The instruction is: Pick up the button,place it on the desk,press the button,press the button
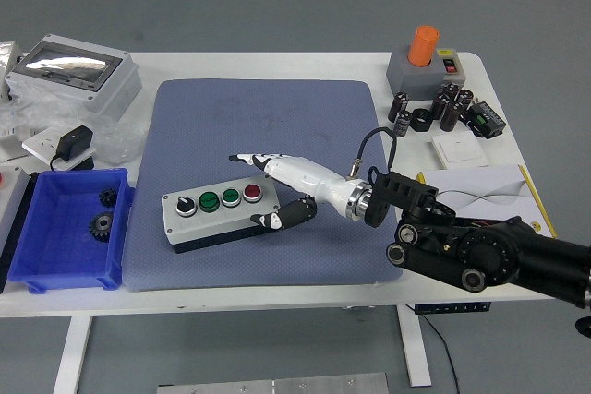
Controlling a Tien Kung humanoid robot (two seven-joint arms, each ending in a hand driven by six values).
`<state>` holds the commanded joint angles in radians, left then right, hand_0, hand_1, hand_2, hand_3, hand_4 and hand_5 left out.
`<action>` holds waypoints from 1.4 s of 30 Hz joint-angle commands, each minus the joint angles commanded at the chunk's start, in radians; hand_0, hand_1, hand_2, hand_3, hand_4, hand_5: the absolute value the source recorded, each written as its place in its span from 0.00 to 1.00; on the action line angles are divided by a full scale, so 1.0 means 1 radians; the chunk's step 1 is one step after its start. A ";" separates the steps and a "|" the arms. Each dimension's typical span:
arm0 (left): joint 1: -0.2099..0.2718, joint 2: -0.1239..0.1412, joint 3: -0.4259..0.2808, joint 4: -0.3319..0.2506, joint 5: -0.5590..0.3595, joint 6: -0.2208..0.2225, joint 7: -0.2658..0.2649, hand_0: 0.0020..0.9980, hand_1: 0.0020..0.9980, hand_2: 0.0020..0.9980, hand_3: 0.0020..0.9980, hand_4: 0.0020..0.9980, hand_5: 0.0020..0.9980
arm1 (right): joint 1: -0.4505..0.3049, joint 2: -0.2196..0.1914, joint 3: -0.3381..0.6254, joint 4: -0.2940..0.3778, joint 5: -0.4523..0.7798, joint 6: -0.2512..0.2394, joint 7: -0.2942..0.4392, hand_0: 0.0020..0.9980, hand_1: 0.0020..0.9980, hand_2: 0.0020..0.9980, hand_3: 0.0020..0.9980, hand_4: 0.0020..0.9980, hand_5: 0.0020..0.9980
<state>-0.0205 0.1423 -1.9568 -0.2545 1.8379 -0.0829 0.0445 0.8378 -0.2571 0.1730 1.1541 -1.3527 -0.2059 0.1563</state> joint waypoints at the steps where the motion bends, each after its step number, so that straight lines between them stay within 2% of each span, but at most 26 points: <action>1: 0.000 0.000 0.000 0.000 0.000 0.000 -0.001 0.78 0.76 0.73 0.81 0.93 0.62 | -0.001 -0.003 -0.003 0.001 0.004 0.002 0.000 1.00 0.96 1.00 1.00 0.89 0.48; 2: 0.000 0.000 0.000 0.000 0.000 0.000 -0.001 0.78 0.76 0.73 0.81 0.93 0.62 | -0.001 -0.006 -0.005 0.001 0.007 0.004 -0.001 1.00 0.95 1.00 1.00 0.99 0.78; 7: -0.002 0.000 -0.001 0.001 -0.001 0.002 -0.005 0.78 0.76 0.73 0.81 0.93 0.62 | -0.007 -0.018 -0.015 0.001 0.026 0.013 0.000 1.00 0.95 1.00 1.00 0.99 0.78; 8: -0.002 -0.001 -0.001 0.001 -0.001 0.003 -0.006 0.78 0.76 0.73 0.81 0.93 0.62 | -0.008 -0.021 -0.017 0.002 0.029 0.013 0.001 0.98 0.93 1.00 1.00 1.00 0.88; 13: -0.001 0.000 -0.001 0.000 -0.002 0.005 -0.007 0.78 0.76 0.73 0.81 0.93 0.62 | -0.013 -0.036 -0.019 0.018 0.035 0.012 0.003 0.98 0.93 1.00 1.00 1.00 0.88; 14: -0.001 0.000 -0.001 0.001 -0.002 0.005 -0.007 0.78 0.76 0.73 0.81 0.93 0.62 | -0.015 -0.038 -0.020 0.021 0.036 0.012 0.003 0.92 0.89 0.99 1.00 1.00 0.99; 19: -0.001 0.000 -0.001 0.001 -0.003 0.006 -0.010 0.78 0.76 0.73 0.81 0.93 0.62 | -0.023 -0.050 -0.026 0.032 0.041 0.010 0.005 0.92 0.89 0.99 1.00 1.00 0.99; 20: -0.001 0.000 -0.001 0.001 -0.003 0.006 -0.011 0.78 0.76 0.73 0.81 0.93 0.63 | -0.024 -0.053 -0.027 0.035 0.042 0.009 0.006 0.92 0.86 0.99 1.00 1.00 0.99; 26: -0.001 0.001 -0.002 0.002 -0.003 0.007 -0.012 0.78 0.76 0.73 0.81 0.94 0.63 | -0.028 -0.066 -0.028 0.053 0.043 0.004 0.006 0.92 0.84 0.98 1.00 1.00 1.00; 42: 0.000 0.000 -0.001 0.003 -0.004 0.005 -0.011 0.77 0.76 0.73 0.81 0.94 0.63 | -0.042 -0.080 -0.006 0.074 0.039 -0.012 0.001 0.91 0.83 0.98 1.00 1.00 1.00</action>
<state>-0.0204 0.1427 -1.9581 -0.2519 1.8334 -0.0778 0.0334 0.7960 -0.3366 0.1668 1.2284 -1.3137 -0.2179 0.1577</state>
